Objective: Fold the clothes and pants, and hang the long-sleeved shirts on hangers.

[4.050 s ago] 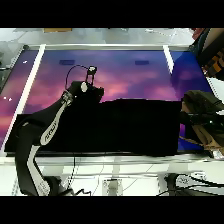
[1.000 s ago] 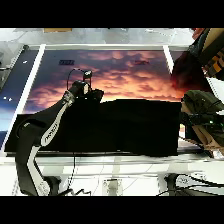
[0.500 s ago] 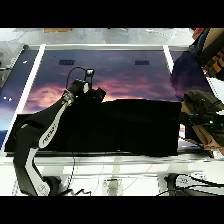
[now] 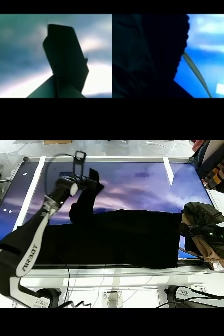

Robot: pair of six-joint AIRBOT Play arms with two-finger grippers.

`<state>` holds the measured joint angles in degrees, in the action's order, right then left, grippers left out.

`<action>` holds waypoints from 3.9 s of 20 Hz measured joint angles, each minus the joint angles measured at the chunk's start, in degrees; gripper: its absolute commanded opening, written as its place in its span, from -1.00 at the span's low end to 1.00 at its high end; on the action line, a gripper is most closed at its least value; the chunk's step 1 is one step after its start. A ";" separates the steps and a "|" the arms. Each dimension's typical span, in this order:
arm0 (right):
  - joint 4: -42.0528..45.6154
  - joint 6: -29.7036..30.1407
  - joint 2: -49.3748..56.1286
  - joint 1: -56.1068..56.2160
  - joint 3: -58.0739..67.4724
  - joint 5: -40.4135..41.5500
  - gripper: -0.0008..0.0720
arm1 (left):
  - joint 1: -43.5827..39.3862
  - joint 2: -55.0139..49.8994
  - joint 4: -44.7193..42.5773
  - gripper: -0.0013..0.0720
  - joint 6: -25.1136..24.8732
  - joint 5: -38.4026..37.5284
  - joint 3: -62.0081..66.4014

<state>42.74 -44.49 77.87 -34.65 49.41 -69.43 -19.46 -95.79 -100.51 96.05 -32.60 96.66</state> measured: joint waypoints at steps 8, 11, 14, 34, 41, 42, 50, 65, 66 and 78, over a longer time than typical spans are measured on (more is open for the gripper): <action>-5.99 -0.02 -0.39 0.00 0.00 5.16 -0.90 | 14.25 10.12 -2.95 -0.94 2.54 0.48 0.00; -7.50 -0.02 -0.39 0.00 0.00 7.37 -0.90 | 20.55 12.15 -3.28 -0.94 2.93 -3.80 0.00; -9.55 -0.02 -0.39 0.00 0.00 9.46 -0.90 | 25.40 12.63 -3.30 -0.94 3.02 -11.41 -0.04; -17.16 0.57 -0.39 0.02 0.00 15.85 -0.90 | 31.74 8.83 -0.98 -0.94 1.07 -15.58 -18.34; -16.33 0.59 -0.39 0.00 0.00 16.41 -0.90 | 32.48 14.21 -0.46 -0.94 2.54 -10.40 -26.95; -15.78 0.59 -0.39 0.02 0.00 16.41 -0.90 | 32.50 16.48 -0.39 -0.94 1.97 -10.36 -27.10; -13.94 0.57 -0.39 0.02 0.02 16.11 -0.90 | 32.37 33.68 -0.37 -0.94 -10.05 -29.22 -27.56; -13.77 0.39 -0.39 0.00 0.02 18.14 -0.90 | 32.30 7.67 -0.39 0.45 -25.59 2.51 -27.61; -13.77 0.39 -0.39 0.00 0.04 18.18 -0.90 | 32.30 6.84 -0.39 0.54 -24.74 5.81 -27.61; -13.79 0.11 -0.39 0.00 0.04 18.49 -0.90 | 45.07 6.25 11.23 0.58 -18.12 -5.79 -27.56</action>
<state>28.95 -44.38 77.47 -34.65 49.45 -50.94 25.61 -89.54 -89.27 77.93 -38.39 69.10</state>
